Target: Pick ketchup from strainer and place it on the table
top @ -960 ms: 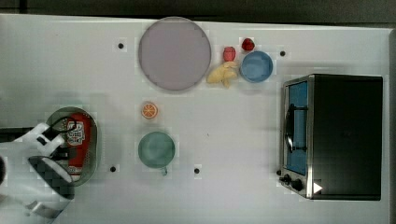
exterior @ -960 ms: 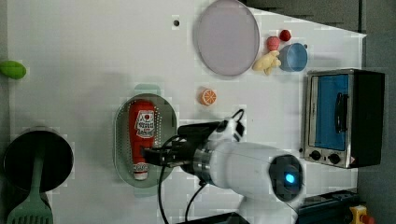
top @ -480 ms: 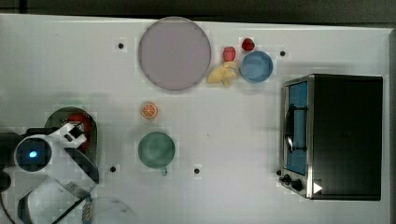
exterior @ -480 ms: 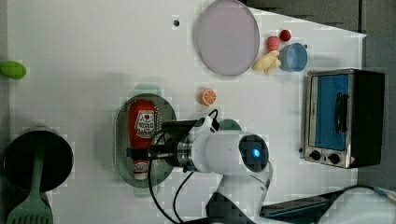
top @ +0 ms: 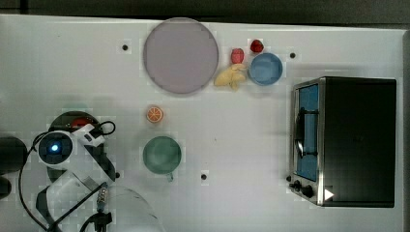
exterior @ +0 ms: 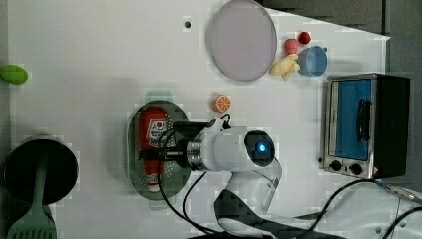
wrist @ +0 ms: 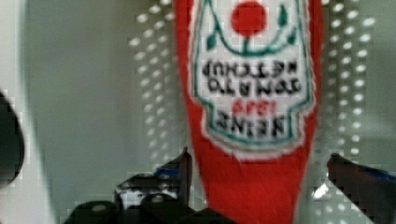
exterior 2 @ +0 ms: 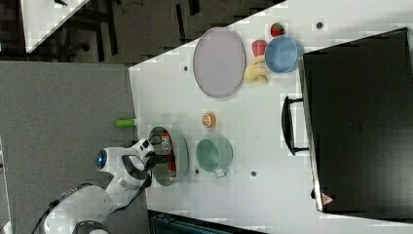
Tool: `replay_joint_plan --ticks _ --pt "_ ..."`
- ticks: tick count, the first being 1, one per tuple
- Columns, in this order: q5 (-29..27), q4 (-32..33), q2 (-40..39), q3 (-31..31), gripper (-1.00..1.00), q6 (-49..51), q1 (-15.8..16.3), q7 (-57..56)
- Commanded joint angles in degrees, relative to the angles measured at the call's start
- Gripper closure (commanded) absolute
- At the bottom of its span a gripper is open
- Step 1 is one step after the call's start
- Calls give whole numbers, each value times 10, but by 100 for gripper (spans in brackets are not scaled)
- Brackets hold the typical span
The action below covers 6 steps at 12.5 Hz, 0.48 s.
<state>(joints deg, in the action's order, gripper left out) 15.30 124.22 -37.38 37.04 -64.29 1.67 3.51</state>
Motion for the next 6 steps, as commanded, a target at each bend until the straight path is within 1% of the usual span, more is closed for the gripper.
replay_joint_plan --ticks 1,4,5,6 --pt "2 -20 -1 -20 -92 -14 40 22" --pt "1 -27 3 -21 -20 -20 47 22" --pt "1 -30 12 -20 -12 -17 46 22" --pt "-1 -30 25 -17 -12 -8 45 22"
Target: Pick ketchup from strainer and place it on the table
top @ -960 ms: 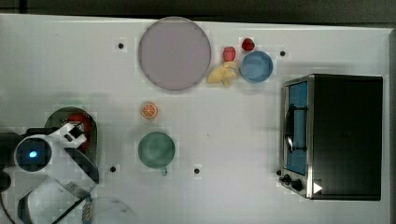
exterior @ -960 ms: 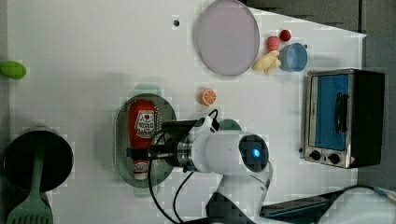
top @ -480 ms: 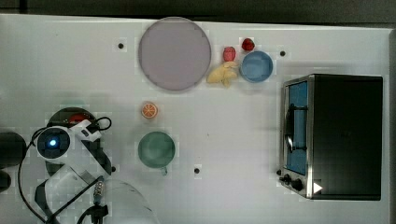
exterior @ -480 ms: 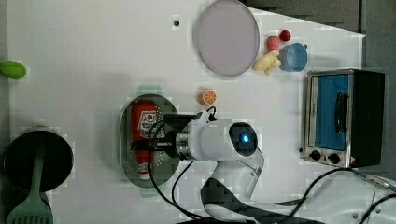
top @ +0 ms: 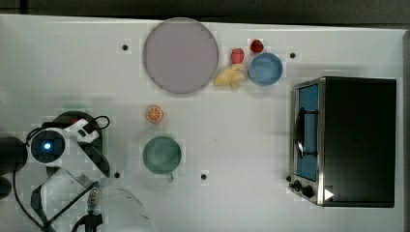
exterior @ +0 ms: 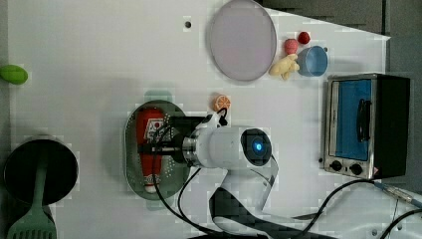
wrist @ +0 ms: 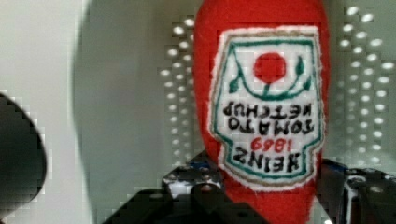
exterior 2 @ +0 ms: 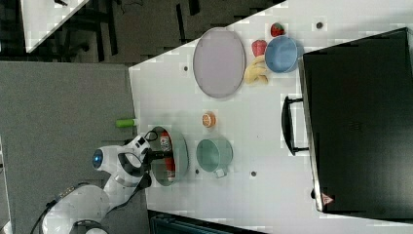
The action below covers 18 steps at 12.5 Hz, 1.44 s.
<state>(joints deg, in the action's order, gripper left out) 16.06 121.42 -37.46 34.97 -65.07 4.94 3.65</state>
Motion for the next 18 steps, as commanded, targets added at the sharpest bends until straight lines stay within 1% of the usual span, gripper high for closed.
replay_joint_plan --ticks 1,3,6,9,11,13,15,18 --pt "-15 -3 45 10 -12 3 9 20" --pt "-42 -3 97 24 -12 32 -1 20" --pt "-112 -6 192 29 -12 103 -24 20" --pt "-165 -13 277 19 -12 205 -65 18" --pt "-170 -13 316 1 -12 250 -94 12" --pt "-170 -13 339 -30 -12 272 -117 3" --pt "-170 -13 347 -69 -12 297 -131 -4" --pt "-169 -5 346 -142 -12 303 -142 -18"
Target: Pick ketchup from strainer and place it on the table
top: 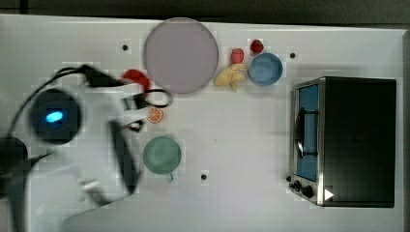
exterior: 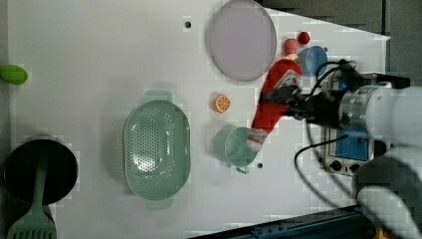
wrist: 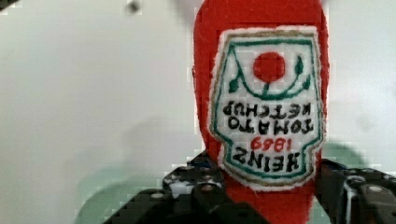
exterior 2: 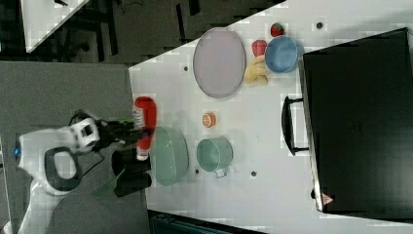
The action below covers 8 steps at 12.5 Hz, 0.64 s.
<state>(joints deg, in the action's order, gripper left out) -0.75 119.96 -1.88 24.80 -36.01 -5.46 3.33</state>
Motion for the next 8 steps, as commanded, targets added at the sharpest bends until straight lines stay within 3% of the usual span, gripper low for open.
replay_joint_plan --ticks 1,8 --pt "-1 14 -10 -66 -12 13 -40 -15" --pt "-1 67 -63 -178 -12 -25 -43 -51"
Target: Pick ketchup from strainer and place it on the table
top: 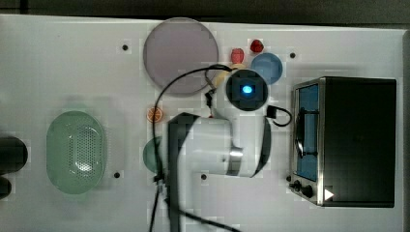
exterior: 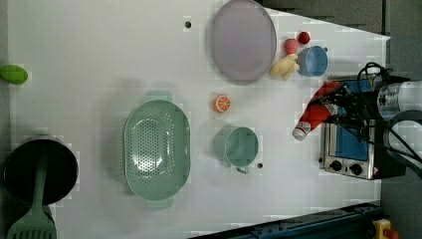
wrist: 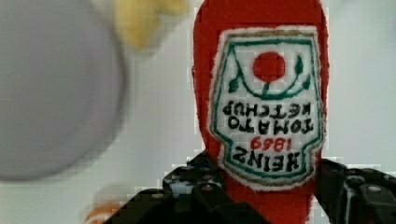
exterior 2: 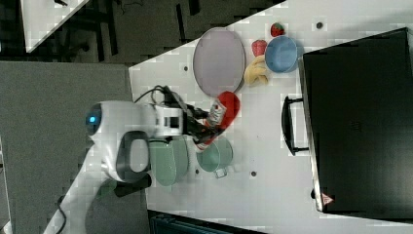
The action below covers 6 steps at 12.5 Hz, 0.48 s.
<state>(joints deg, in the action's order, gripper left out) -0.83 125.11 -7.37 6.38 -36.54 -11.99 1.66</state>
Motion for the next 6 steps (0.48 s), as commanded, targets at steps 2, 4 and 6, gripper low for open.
replay_joint_plan --ticks 2,4,6 --pt "0 36 -40 1 -21 -46 22 -35" --pt "0 58 -72 1 -63 -101 22 -35" --pt "0 65 -72 2 -100 -116 23 -35"
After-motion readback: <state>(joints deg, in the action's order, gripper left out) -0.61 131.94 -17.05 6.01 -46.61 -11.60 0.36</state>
